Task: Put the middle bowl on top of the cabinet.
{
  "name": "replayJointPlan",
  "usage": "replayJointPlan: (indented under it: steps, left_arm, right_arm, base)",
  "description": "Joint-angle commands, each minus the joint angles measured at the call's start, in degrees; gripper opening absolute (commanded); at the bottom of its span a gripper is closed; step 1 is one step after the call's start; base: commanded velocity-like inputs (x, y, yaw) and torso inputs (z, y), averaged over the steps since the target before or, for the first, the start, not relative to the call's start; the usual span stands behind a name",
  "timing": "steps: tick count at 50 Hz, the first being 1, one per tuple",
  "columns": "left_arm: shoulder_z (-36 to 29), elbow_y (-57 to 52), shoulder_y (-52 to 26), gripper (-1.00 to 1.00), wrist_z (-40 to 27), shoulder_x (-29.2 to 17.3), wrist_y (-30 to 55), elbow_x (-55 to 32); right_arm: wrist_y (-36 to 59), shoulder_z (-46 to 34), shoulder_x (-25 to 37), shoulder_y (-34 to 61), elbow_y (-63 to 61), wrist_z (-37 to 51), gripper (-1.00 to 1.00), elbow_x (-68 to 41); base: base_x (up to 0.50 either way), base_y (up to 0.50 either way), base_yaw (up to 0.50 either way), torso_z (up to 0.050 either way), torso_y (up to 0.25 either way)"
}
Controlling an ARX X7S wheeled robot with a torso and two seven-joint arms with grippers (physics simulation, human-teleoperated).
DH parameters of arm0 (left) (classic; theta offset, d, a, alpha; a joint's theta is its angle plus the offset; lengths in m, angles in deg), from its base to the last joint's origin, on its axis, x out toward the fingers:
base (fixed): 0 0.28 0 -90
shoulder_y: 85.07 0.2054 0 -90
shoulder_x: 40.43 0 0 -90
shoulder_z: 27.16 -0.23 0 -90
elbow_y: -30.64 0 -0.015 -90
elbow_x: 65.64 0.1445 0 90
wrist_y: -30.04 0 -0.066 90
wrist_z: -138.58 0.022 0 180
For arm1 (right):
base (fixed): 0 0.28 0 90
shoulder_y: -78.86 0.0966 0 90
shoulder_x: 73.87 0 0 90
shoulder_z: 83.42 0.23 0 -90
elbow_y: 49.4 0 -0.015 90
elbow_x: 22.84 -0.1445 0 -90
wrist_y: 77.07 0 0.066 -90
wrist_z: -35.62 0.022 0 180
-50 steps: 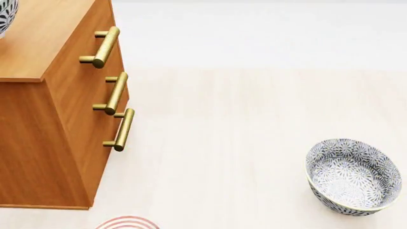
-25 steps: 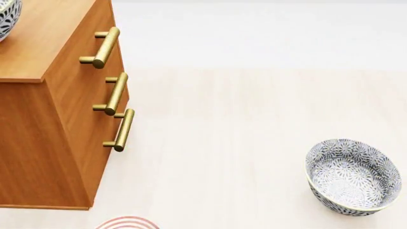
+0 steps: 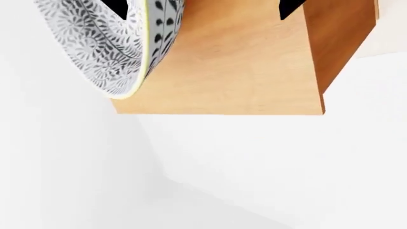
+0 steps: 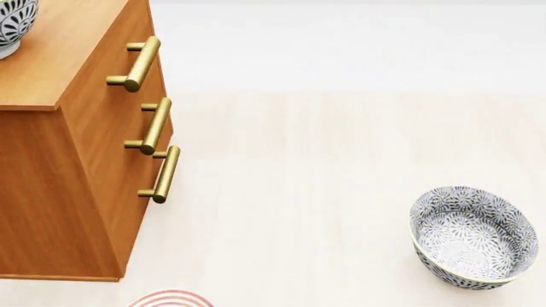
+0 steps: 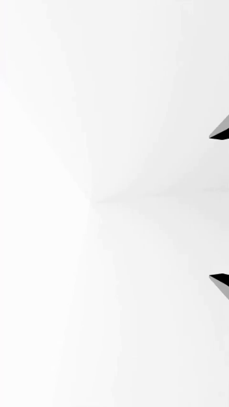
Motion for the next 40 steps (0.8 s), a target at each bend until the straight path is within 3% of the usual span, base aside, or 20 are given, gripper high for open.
replayJointPlan:
  steps: [1,14,24,40]
  left_arm:
    - [-4.04,-8.37,-5.03,1.00,-5.68,-3.68,0.21,6.37]
    - [-5.83,-21.92,-11.34,1.00,-11.30,-8.66,1.08,12.94]
    - [-8.74,-34.23,-14.87,1.00,-10.46,-13.05,0.93,24.35]
    - [-11.94,-45.04,-16.37,1.00,-8.08,-14.25,-2.15,41.43]
  right_arm:
    - [-0.02,0.12,0.04,0.01,-0.05,-0.07,1.00,-0.14]
    - [-0.30,0.09,0.24,-0.05,-0.04,0.19,1.00,-0.04]
    - [-0.12,-0.38,0.41,0.06,-0.09,0.34,1.00,0.46]
    - [-1.45,1.38,-1.34,-0.79,0.00,-1.94,1.00,-0.63]
  base:
    - [0.00,0.00,0.00,0.000,0.000]
    - [0.00,0.00,0.00,0.000,0.000]
    - [0.00,0.00,0.00,0.000,0.000]
    - [0.00,0.00,0.00,0.000,0.000]
